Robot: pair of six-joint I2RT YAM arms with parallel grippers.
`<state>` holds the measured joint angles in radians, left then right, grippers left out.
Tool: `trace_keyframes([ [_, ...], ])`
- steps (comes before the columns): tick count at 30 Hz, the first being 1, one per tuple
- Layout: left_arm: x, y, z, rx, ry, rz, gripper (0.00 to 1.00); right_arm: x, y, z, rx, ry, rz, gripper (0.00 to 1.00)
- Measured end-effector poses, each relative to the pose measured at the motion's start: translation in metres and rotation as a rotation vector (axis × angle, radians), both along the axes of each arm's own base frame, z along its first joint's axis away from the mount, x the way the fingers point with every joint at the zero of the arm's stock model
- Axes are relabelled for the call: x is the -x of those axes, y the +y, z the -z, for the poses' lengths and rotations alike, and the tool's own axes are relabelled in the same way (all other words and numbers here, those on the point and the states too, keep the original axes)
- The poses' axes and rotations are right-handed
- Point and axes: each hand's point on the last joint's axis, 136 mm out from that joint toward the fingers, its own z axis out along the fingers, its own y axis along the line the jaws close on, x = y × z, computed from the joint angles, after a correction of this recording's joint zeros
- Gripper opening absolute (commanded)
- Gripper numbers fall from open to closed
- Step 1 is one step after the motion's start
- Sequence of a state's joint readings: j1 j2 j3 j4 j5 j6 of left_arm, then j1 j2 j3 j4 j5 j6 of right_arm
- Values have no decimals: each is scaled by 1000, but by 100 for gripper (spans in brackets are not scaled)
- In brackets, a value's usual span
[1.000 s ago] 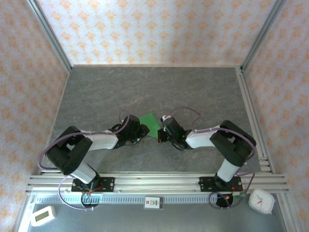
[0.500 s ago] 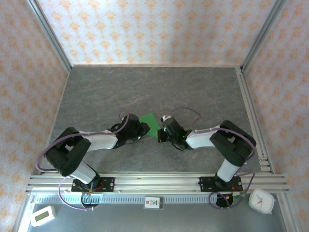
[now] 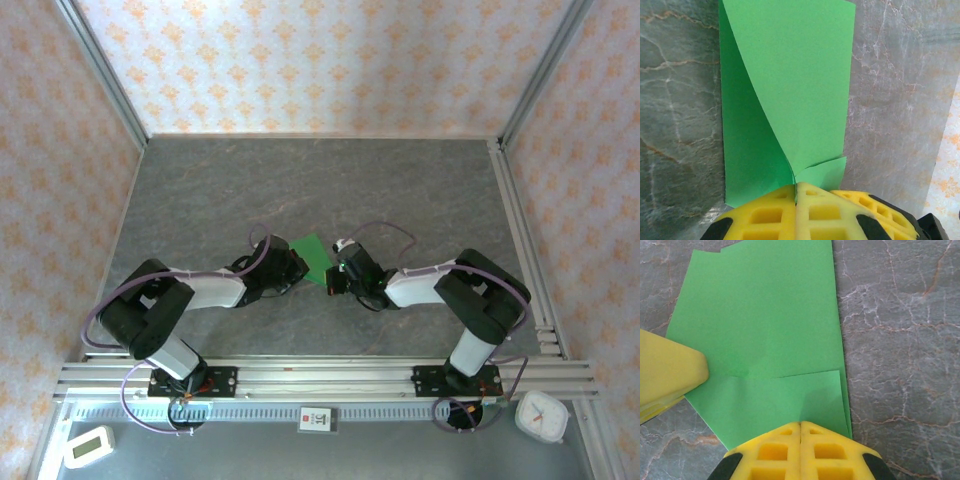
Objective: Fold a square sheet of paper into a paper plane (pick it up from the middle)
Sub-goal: Fourth fold the wing at the center of the table.
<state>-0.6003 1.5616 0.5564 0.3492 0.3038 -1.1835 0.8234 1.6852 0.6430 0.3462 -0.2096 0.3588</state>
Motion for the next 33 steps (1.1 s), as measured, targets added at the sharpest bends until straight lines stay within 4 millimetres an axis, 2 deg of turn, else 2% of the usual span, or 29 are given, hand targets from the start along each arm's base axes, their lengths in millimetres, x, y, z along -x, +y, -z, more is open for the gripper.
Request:
trace_keyframes([
  [3, 0, 0, 0, -2, -2, 8, 0, 3, -2, -2, 9, 12, -4, 0],
  [5, 1, -1, 0, 0, -1, 11, 0, 6, -5, -4, 19, 21, -6, 6],
  [6, 2, -1, 0, 1, 1, 14, 0, 8, -6, -8, 20, 21, -7, 12],
  [11, 8, -1, 2, -7, 27, 33, 0, 10, -7, -47, -28, -45, -28, 32],
  [13, 12, 1, 2, -14, 40, 38, 0, 12, -4, -61, -46, -75, -46, 36],
  [15, 13, 1, 0, -13, 46, 43, 0, 18, 0, -67, -49, -91, -67, 37],
  [19, 15, -2, -10, 9, 51, 48, 0, 34, 9, -58, -12, -83, -115, 40],
  [24, 16, -4, -14, 35, 63, 43, 0, 51, 17, -38, 63, -70, -165, 47],
  [28, 18, -5, -14, 52, 81, 31, 0, 54, 17, -25, 112, -67, -166, 49],
  [33, 18, -5, -15, 66, 91, 18, 0, 49, 19, -19, 158, -86, -144, 45],
])
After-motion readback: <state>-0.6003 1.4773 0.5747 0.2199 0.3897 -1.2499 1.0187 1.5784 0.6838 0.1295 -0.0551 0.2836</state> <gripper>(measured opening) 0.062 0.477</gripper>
